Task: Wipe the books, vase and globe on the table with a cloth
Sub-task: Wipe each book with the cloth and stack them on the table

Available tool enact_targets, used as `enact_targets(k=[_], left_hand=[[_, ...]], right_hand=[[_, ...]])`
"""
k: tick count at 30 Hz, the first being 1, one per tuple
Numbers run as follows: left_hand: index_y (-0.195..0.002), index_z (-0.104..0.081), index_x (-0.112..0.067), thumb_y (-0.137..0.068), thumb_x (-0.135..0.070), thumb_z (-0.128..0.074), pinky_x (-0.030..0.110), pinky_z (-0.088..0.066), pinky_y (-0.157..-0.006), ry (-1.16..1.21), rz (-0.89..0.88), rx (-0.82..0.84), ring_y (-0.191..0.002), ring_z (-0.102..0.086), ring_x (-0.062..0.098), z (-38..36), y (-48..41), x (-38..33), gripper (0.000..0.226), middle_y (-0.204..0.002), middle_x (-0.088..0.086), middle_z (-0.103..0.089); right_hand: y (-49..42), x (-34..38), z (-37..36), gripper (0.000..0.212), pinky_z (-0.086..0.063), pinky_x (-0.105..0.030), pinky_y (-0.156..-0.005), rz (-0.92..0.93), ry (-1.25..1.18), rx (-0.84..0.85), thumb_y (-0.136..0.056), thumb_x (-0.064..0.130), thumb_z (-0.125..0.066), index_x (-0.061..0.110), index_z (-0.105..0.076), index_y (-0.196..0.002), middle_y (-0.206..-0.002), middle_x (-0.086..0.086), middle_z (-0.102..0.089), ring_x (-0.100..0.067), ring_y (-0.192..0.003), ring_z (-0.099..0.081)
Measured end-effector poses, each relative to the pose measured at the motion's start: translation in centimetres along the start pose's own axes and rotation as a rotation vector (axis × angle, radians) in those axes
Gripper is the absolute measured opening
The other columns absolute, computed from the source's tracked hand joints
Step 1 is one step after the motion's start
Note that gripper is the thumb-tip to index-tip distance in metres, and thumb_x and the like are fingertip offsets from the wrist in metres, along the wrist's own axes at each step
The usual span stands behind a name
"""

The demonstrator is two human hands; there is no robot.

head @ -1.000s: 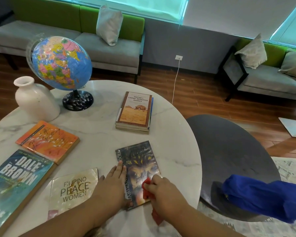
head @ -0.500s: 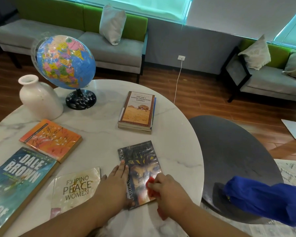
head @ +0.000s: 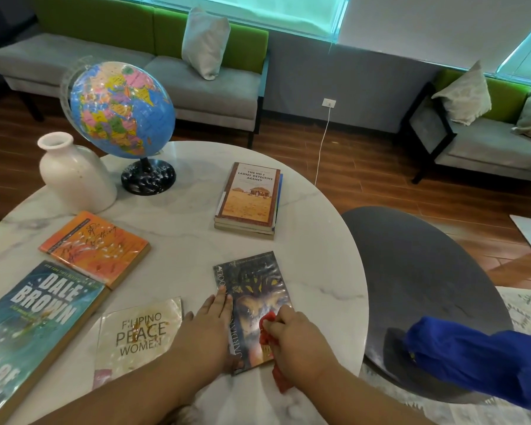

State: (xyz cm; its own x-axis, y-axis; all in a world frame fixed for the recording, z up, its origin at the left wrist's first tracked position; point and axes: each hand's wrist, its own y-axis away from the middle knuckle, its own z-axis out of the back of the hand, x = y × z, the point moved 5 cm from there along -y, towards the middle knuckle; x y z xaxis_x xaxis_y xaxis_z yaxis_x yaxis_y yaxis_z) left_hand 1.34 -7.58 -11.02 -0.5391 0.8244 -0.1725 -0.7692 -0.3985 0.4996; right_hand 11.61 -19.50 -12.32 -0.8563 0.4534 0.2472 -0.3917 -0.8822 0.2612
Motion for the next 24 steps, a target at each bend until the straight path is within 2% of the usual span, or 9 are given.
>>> enact_targets(k=[2,5,7,12,15,18,21,24], left_hand=[[-0.153,0.012,-0.013,-0.083,-0.061,-0.058,0.044,-0.012,-0.119,0.004,0.000,0.008,-0.149,0.007,0.019,0.0,0.0,0.0,0.110,-0.159,0.003,0.022],[-0.152,0.013,-0.013,-0.083,-0.062,-0.058,0.044,-0.012,-0.119,0.001,-0.001,0.006,-0.149,0.007,0.019,0.1,0.0,0.0,0.111,-0.159,0.003,0.023],[-0.152,0.013,-0.013,-0.082,-0.062,-0.058,0.044,-0.012,-0.119,0.002,-0.001,0.008,-0.149,0.007,0.019,0.0,0.1,0.0,0.111,-0.159,0.003,0.023],[-0.153,0.012,-0.013,-0.083,-0.061,-0.058,0.045,-0.012,-0.119,0.004,-0.005,0.003,-0.149,0.007,0.019,0.1,0.0,0.0,0.110,-0.159,0.003,0.022],[-0.152,0.012,-0.013,-0.085,-0.059,-0.058,0.044,-0.012,-0.119,0.004,-0.007,0.002,-0.149,0.007,0.019,0.0,-0.1,0.1,0.108,-0.159,0.003,0.022],[-0.153,0.012,-0.012,-0.084,-0.061,-0.057,0.044,-0.012,-0.119,0.002,-0.013,0.001,-0.149,0.006,0.020,-0.2,-0.1,0.1,0.109,-0.159,0.004,0.022],[-0.153,0.012,-0.014,-0.082,-0.063,-0.058,0.045,-0.013,-0.119,0.013,-0.012,-0.012,-0.149,0.006,0.019,-0.2,-0.1,0.3,0.110,-0.159,0.002,0.022],[-0.153,0.012,-0.015,-0.080,-0.064,-0.060,0.045,-0.012,-0.120,0.024,-0.021,-0.014,-0.149,0.007,0.018,-0.3,-0.1,0.5,0.114,-0.159,0.000,0.023]], right_hand=[[0.3,0.6,-0.6,0.045,-0.051,-0.031,-0.082,0.022,-0.027,0.017,-0.076,0.027,-0.072,0.029,-0.061,-0.119,-0.117,0.004,-0.044,-0.022,-0.099,-0.053],[0.2,0.7,-0.1,0.032,-0.048,-0.029,-0.087,0.028,-0.106,-0.020,-0.090,0.029,-0.055,0.027,-0.064,-0.120,-0.117,0.002,-0.048,-0.023,-0.103,-0.055],[0.0,0.5,0.3,0.030,-0.044,-0.025,-0.088,-0.016,-0.131,-0.052,-0.093,0.027,-0.050,0.027,-0.063,-0.120,-0.119,0.003,-0.047,-0.020,-0.106,-0.054],[0.7,1.6,-0.2,0.032,-0.041,-0.025,-0.091,0.068,-0.138,0.007,-0.093,0.030,-0.051,0.028,-0.063,-0.123,-0.119,0.000,-0.049,-0.024,-0.109,-0.052],[-0.2,0.6,0.4,0.031,-0.043,-0.023,-0.095,0.047,-0.162,-0.072,-0.096,0.029,-0.048,0.029,-0.064,-0.124,-0.118,0.004,-0.050,-0.018,-0.110,-0.054],[-0.6,1.3,0.2,0.031,-0.039,-0.012,-0.090,0.062,-0.217,-0.058,-0.095,0.024,-0.052,0.022,-0.063,-0.124,-0.109,0.010,-0.051,-0.016,-0.111,-0.055],[0.4,1.8,0.1,0.038,-0.031,-0.011,-0.096,0.161,-0.209,0.039,-0.093,0.027,-0.058,0.023,-0.061,-0.130,-0.123,0.003,-0.052,-0.017,-0.116,-0.049],[1.0,-1.2,0.1,0.037,-0.032,-0.009,-0.094,0.076,-0.199,0.031,-0.092,0.030,-0.057,0.031,-0.061,-0.129,-0.122,0.007,-0.050,-0.013,-0.116,-0.050]])
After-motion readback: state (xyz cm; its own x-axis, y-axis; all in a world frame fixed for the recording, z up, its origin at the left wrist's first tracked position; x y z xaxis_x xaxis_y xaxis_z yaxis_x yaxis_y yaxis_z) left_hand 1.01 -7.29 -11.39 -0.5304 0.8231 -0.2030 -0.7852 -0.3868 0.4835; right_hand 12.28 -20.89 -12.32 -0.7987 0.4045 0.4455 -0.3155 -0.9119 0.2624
